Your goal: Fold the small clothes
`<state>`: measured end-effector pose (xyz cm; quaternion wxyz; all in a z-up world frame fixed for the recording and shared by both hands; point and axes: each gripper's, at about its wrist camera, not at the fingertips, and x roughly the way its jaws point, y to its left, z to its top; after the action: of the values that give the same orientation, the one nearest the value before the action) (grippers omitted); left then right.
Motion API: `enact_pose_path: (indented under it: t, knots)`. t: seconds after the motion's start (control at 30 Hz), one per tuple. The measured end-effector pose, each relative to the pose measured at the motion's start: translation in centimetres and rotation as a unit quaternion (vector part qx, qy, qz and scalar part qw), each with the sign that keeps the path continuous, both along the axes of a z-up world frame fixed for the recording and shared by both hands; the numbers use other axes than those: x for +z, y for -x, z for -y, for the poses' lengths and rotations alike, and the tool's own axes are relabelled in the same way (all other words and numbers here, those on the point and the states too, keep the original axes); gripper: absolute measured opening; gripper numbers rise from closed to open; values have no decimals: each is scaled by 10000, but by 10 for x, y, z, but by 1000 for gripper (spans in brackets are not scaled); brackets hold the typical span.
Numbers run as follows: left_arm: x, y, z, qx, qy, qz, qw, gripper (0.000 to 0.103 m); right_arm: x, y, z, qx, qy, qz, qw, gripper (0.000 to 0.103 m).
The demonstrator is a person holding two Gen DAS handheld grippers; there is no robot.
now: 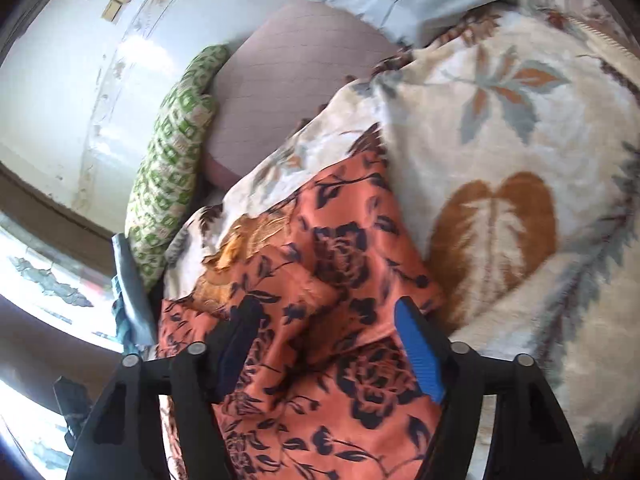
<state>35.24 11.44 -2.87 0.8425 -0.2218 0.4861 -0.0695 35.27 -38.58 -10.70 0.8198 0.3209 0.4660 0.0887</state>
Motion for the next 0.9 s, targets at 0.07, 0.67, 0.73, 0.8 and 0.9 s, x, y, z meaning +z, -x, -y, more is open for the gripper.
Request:
enact_pose_path:
  t: [0.07,0.67,0.73,0.8,0.9]
  knots:
    - [-4,-29,-4,64,-118,-171,9998,63,-12,-19,-15,41,67,-187,9998,74]
    - [-84,-82,-6,468,-341,-1008,9932,5,-43,-19,24,-117,649,-493,9966,12]
    - [-77,-76,-8,367,-237,-896,9950,5,-39,-13,30,-113,548,-471,9973,16]
    - [-67,-79,-7,210,-134,-753,9969,10,-22,-11,38,-301,493,-162,9982,38]
    - [-56,-90,-2,-20,200,-662,9976,46,-3,-23,42,-380,562,200,9975,67]
